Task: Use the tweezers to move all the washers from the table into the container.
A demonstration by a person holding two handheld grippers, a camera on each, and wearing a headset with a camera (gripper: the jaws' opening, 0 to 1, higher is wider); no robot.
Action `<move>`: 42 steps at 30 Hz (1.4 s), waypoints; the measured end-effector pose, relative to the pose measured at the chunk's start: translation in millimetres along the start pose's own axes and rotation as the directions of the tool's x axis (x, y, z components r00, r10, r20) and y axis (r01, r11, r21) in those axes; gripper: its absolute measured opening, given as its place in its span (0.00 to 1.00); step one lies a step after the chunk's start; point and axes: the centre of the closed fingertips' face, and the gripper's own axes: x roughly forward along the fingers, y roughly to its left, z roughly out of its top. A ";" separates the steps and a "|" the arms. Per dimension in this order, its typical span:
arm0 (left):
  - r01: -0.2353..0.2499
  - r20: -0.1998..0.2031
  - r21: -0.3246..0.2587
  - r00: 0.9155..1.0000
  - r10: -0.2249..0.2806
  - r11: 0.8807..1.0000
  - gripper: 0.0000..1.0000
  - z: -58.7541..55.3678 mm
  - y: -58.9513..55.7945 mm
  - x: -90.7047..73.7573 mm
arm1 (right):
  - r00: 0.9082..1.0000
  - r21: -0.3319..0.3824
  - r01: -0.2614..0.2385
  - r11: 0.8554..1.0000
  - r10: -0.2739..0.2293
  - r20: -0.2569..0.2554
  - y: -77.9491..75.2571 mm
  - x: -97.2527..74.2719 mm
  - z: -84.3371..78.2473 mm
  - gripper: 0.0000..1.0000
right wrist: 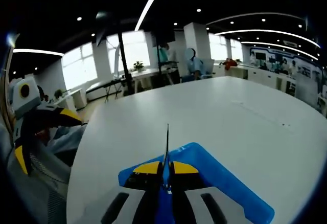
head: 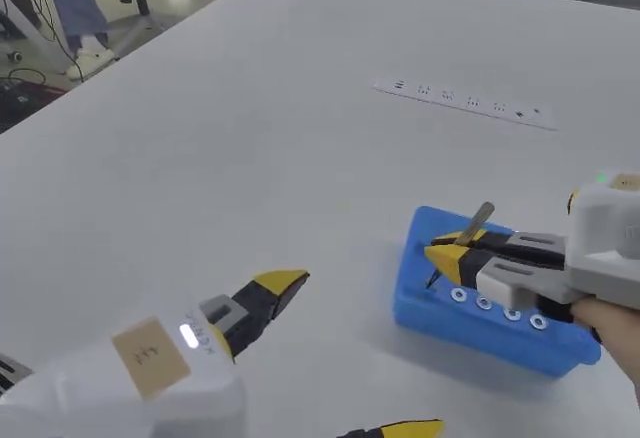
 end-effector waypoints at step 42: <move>0.266 -0.015 0.039 0.964 -0.265 0.963 0.52 45.3 -24.2 -15.6 | 0.996 -0.102 -0.080 0.992 0.083 0.028 74.3 -93.0 29.9 0.04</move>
